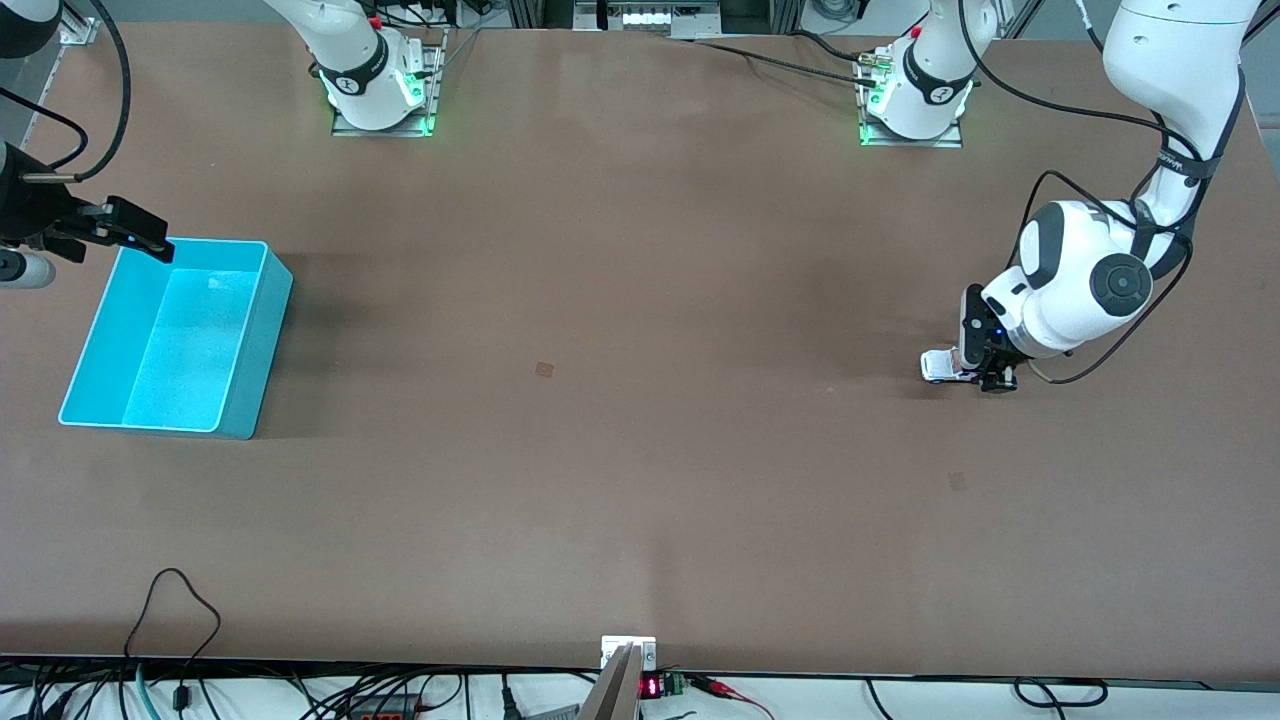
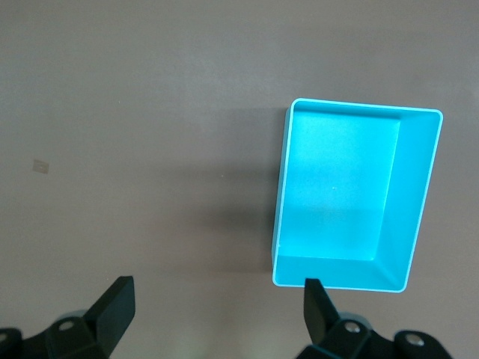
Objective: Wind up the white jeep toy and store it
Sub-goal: 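Lower the left gripper and close it on the white jeep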
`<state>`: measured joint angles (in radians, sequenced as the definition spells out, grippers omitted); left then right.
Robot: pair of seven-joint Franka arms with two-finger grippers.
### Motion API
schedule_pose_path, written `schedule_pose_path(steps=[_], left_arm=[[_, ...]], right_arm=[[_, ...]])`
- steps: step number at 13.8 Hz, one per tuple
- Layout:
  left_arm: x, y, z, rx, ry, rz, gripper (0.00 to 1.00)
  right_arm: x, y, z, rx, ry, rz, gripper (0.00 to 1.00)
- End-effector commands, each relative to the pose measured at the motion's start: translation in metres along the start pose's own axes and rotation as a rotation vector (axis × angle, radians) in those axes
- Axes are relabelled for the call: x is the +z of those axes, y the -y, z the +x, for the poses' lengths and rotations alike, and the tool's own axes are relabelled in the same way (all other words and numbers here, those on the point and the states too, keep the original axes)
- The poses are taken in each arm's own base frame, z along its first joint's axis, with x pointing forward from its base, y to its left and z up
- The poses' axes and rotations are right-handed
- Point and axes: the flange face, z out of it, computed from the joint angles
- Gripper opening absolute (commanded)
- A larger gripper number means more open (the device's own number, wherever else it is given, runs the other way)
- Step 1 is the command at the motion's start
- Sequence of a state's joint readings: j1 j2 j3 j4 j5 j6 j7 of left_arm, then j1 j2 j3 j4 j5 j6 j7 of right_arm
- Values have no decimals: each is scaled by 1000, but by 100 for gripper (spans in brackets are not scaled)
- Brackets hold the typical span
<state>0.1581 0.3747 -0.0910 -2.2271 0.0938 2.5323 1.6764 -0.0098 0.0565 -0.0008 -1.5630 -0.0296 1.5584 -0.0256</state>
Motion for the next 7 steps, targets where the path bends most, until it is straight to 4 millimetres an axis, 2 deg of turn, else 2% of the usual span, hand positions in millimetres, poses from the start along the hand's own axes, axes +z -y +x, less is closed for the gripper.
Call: schedule_pose_path(steps=[1,3,7], left_arm=[[-3,-4,-1,29,10,10,57],[-4,-4,-2,27,10,12,48],[-6,-2,-1,14,9,17,41]], right_arm=[[0,-1,-1,15,-2,13,100],[1,-1,-1,15,0,13,100],[1,-3,-1,18,2,13,100]])
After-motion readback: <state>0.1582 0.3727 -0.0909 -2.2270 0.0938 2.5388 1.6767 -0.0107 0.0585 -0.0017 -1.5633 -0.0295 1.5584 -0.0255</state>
